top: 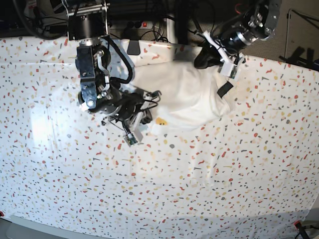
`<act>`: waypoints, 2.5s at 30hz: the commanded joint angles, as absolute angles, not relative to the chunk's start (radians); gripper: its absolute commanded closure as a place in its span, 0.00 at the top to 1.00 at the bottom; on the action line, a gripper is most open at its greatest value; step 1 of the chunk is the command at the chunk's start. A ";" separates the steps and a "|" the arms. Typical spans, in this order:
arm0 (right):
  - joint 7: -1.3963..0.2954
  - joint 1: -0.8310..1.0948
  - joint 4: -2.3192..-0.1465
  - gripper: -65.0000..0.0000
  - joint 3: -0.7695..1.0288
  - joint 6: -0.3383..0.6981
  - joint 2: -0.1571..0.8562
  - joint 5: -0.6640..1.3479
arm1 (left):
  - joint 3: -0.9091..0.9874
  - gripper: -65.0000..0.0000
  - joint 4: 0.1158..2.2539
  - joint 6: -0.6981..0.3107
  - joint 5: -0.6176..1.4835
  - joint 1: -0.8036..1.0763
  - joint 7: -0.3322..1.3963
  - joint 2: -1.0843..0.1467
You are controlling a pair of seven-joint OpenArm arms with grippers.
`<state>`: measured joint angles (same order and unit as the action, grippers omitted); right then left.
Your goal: Fold the T-shirt properly
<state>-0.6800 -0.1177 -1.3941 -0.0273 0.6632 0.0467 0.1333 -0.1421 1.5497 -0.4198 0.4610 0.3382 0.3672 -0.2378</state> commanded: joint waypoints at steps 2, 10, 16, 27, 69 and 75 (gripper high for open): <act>-0.665 -0.108 -1.414 0.00 0.002 0.664 0.050 0.126 | -0.131 0.00 1.511 -0.337 0.426 0.263 0.368 -0.247; -0.595 0.065 -1.520 0.00 0.044 0.685 0.043 0.127 | -0.134 0.00 1.333 -0.323 0.400 -0.010 0.365 -0.220; -0.529 0.173 -1.552 0.00 0.002 0.685 0.000 0.134 | -0.134 0.00 1.158 -0.355 0.345 -0.184 0.364 -0.105; -0.522 0.238 -1.722 0.00 -0.019 0.680 -0.016 0.130 | -0.132 0.00 1.183 -0.366 0.255 -0.339 0.481 -0.058; -0.657 0.756 -1.481 0.00 0.432 0.698 0.042 0.253 | -0.007 0.00 1.476 -0.131 0.288 0.748 0.290 -0.389; -0.540 0.537 -1.047 0.00 0.431 0.698 0.146 0.186 | -0.007 0.00 1.004 -0.318 0.323 0.540 0.220 -0.276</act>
<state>-0.5407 0.5285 -1.0294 0.4248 0.6907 0.1345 0.1749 -0.0067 0.9874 -0.3187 0.3206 0.5247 0.2245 -0.2687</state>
